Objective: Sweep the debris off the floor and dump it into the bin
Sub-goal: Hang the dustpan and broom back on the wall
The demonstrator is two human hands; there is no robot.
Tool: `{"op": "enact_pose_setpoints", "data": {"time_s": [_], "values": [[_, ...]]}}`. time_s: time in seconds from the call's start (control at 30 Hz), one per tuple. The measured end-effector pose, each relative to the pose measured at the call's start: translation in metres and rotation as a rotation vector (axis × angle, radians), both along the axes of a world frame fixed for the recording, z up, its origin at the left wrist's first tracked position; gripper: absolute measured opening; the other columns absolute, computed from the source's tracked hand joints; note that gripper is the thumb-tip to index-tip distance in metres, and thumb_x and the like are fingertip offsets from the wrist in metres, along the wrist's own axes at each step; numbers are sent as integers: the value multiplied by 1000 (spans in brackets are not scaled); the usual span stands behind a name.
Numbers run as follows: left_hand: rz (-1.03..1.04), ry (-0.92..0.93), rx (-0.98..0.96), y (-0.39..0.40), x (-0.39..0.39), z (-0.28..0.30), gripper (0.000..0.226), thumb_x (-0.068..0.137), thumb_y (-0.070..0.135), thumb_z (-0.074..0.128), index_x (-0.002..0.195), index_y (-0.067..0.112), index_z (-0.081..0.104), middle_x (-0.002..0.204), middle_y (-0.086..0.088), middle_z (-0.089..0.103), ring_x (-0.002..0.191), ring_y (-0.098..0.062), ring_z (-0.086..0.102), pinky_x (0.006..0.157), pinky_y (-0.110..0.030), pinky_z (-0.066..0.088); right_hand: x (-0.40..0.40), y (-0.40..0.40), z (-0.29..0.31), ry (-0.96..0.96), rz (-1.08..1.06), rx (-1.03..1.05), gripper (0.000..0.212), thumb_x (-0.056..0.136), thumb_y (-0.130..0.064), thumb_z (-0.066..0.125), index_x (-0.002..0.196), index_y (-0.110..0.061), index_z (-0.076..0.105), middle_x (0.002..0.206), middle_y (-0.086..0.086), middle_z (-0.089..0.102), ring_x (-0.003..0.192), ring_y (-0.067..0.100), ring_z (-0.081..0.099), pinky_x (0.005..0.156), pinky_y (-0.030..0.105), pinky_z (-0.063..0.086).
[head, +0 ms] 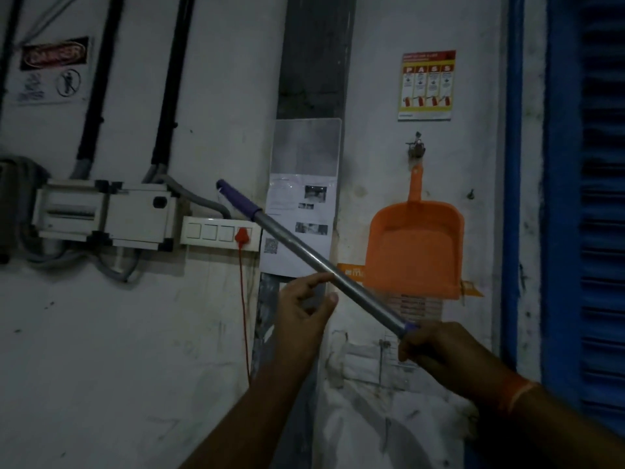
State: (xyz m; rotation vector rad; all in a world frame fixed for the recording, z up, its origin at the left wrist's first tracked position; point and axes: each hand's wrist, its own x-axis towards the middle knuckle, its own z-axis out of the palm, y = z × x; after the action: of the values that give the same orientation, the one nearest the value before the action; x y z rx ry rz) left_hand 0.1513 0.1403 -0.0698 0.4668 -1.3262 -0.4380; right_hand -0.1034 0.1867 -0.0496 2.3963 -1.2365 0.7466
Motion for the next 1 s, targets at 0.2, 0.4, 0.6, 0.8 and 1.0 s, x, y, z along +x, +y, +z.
{"op": "enact_pose_setpoints", "data": {"time_s": [0.2, 0.4, 0.6, 0.8, 1.0], "values": [[-426, 54, 103, 7, -32, 19, 32, 94, 1, 63, 118, 21, 69, 116, -4, 68, 106, -19, 66, 92, -35, 57, 11, 9, -35, -238, 36, 117, 31, 82, -12, 73, 81, -43, 70, 95, -22, 68, 93, -4, 64, 84, 19, 52], [-492, 31, 158, 5, -52, 26, 23, 88, 5, 64, 99, 22, 74, 115, -11, 63, 111, -39, 64, 87, -40, 59, 9, 36, -26, -220, 28, 370, 20, 83, -20, 72, 86, -39, 75, 103, -25, 69, 98, -11, 61, 82, 10, 49], [-504, -181, 221, 1, -69, 12, 29, 94, -3, 58, 103, 20, 73, 111, -4, 71, 107, -26, 68, 76, -25, 55, -24, 49, 54, -418, 59, 0, 29, 83, -9, 71, 88, -37, 73, 102, -17, 69, 98, -1, 63, 80, 28, 56], [-507, -377, 224, 5, -92, 3, 27, 95, -2, 59, 107, 17, 74, 116, -2, 70, 109, -19, 68, 82, -24, 56, -5, 20, 115, -286, 139, 10, 27, 84, -23, 73, 103, -42, 69, 127, -16, 49, 120, -3, 45, 86, 16, 43], [-451, -493, 177, 4, -106, 4, 27, 94, 5, 62, 107, 24, 76, 117, 5, 71, 114, -16, 65, 99, -38, 55, -4, -16, 120, -318, 130, -1, 23, 86, -21, 71, 106, -32, 71, 114, -9, 65, 103, 5, 62, 88, 23, 54]]}}
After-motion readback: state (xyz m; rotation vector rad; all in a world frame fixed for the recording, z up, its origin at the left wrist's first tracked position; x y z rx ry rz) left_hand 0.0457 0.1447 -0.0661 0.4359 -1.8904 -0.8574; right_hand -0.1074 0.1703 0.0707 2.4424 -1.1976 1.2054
